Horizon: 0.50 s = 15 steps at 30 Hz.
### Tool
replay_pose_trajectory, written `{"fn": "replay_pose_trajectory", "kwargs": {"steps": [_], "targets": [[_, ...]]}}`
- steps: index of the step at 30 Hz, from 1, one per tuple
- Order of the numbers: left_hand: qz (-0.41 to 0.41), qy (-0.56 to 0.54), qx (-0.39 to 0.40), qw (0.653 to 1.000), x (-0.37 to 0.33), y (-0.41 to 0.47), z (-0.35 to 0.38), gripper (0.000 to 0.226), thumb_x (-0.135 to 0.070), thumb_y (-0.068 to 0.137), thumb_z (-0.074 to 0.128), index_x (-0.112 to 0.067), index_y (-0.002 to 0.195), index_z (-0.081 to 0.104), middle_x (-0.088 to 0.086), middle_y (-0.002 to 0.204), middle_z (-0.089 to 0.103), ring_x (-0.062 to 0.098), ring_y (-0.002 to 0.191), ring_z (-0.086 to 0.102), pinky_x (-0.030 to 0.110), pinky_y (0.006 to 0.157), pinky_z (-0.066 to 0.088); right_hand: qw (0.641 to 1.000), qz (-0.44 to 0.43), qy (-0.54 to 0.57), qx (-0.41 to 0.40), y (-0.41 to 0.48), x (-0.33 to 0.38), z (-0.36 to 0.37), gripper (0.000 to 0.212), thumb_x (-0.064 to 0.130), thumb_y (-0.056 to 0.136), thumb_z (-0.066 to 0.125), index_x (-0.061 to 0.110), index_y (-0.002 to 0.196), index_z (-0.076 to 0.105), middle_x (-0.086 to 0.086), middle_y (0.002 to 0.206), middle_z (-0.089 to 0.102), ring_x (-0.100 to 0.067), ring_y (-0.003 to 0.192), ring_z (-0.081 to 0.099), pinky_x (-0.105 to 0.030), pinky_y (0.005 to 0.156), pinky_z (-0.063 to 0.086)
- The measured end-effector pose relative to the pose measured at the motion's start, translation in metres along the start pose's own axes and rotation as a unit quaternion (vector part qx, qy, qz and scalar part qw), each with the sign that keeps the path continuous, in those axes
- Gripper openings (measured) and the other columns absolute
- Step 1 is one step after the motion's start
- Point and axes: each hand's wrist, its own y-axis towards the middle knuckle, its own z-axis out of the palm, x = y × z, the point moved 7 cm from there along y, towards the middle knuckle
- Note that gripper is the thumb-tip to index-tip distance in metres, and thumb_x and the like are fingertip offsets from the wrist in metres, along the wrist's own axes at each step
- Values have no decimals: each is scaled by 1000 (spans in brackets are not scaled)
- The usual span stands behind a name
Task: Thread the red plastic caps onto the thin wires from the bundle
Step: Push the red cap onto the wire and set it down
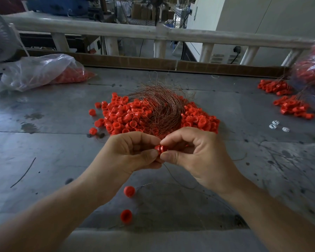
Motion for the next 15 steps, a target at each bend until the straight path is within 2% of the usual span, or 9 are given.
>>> {"fn": "replay_pose_trajectory", "kwargs": {"steps": [8, 15], "targets": [[4, 42, 7, 999, -1, 2, 1, 24, -10, 60, 61, -19, 78, 74, 9, 73, 72, 16, 66, 69, 17, 58, 53, 1000, -5, -24, 5, -1, 3, 0, 26, 9, 64, 77, 28, 77, 67, 9, 76, 67, -3, 72, 64, -12, 67, 49], [-9, 34, 34, 999, 1, 1, 3, 22, -17, 58, 64, -21, 76, 76, 10, 71, 72, 17, 66, 70, 18, 58, 53, 1000, -2, -15, 8, -1, 3, -1, 20, 10, 64, 76, 22, 78, 69, 11, 71, 67, -1, 70, 65, -12, 65, 49]]}}
